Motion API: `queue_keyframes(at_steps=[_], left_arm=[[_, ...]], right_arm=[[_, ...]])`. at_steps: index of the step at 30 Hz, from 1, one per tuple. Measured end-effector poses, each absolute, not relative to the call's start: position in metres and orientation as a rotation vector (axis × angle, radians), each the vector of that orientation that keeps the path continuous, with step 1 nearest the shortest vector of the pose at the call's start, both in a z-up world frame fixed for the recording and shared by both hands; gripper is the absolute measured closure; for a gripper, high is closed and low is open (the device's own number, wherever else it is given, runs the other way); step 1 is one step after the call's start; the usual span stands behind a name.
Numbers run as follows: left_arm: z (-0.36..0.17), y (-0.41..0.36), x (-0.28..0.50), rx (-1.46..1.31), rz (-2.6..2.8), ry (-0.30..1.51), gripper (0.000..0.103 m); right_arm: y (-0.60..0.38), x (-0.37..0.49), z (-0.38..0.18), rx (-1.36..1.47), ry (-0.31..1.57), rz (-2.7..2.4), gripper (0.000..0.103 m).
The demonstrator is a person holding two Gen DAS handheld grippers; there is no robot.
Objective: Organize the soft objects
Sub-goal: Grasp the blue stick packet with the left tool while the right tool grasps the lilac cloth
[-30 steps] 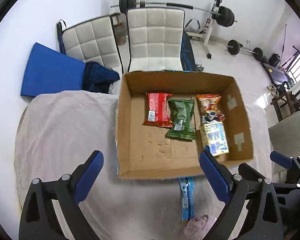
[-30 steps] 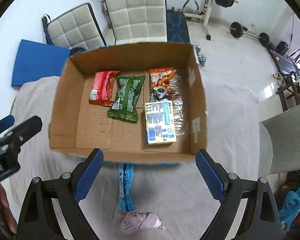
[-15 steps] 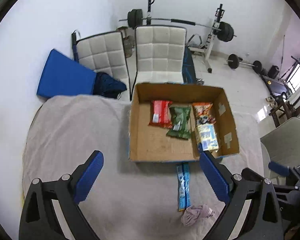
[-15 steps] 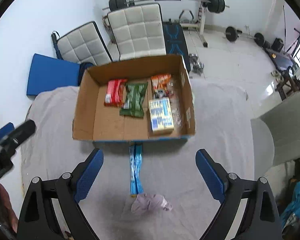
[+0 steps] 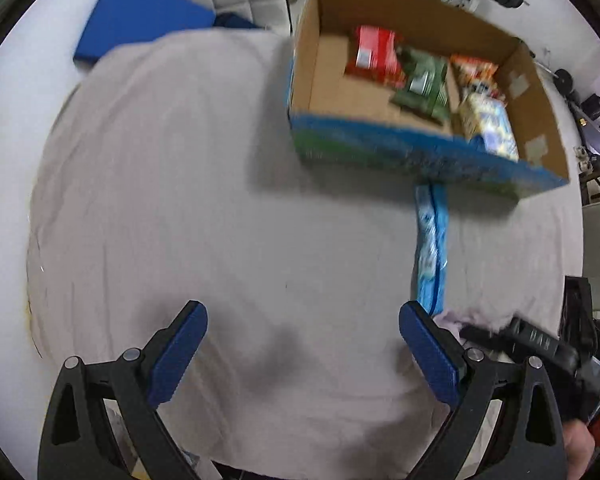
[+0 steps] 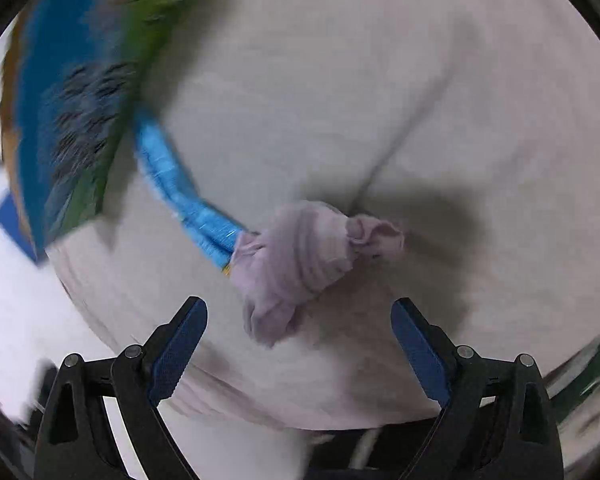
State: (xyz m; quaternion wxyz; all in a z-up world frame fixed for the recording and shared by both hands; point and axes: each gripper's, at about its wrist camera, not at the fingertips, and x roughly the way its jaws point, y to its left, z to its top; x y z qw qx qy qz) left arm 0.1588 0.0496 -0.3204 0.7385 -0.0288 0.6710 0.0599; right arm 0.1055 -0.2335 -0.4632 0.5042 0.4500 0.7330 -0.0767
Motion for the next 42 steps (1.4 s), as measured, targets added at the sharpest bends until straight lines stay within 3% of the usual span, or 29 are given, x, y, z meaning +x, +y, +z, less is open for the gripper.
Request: queue_keyframes(at_steps=[4,5,6,9,21,23,25,33,36,38,42], left_arm=[[-0.336,0.045,0.150,-0.058,0.134,1.512,0.005],[-0.339,0.043,0.149,-0.052,0.133,1.521,0.005],[-0.342,0.042,0.149,-0.049,0.131,1.524,0.005],[-0.347,0.033,0.155,-0.037,0.101,1.527,0.005],[-0.415,-0.045,0.232,-0.123,-0.133,1.640,0.009],[-0.429,-0.055,0.238,-0.111,-0.141,1.668,0.029],[-0.450,-0.069,0.243,-0.067,-0.148,1.709,0.038],[-0.467,-0.087,0.244,0.104,-0.125,1.645,0.045],[-0.465,-0.084,0.240,0.119,-0.112,1.631,0.062],[-0.463,-0.083,0.234,0.122,-0.111,1.634,0.079],[-0.464,-0.072,0.210,0.094,-0.106,1.657,0.079]], right_arm=[[-0.226,0.098,-0.488,1.212,1.756,-0.202,0.013],[-0.223,0.098,-0.493,1.217,1.754,-0.209,0.027],[-0.221,0.102,-0.496,1.208,1.757,-0.208,0.051],[-0.212,0.112,-0.493,1.107,1.783,-0.196,0.062],[-0.260,0.164,-0.449,0.458,1.775,-0.165,0.063],[-0.262,0.170,-0.451,0.376,1.802,-0.159,0.063],[-0.263,0.172,-0.454,0.341,1.828,-0.141,0.063],[-0.244,0.177,-0.464,0.255,1.898,-0.082,0.063],[-0.242,0.175,-0.464,0.245,1.905,-0.060,0.063],[-0.236,0.175,-0.464,0.222,1.905,-0.047,0.063],[-0.217,0.172,-0.461,0.169,1.916,0.004,0.063]])
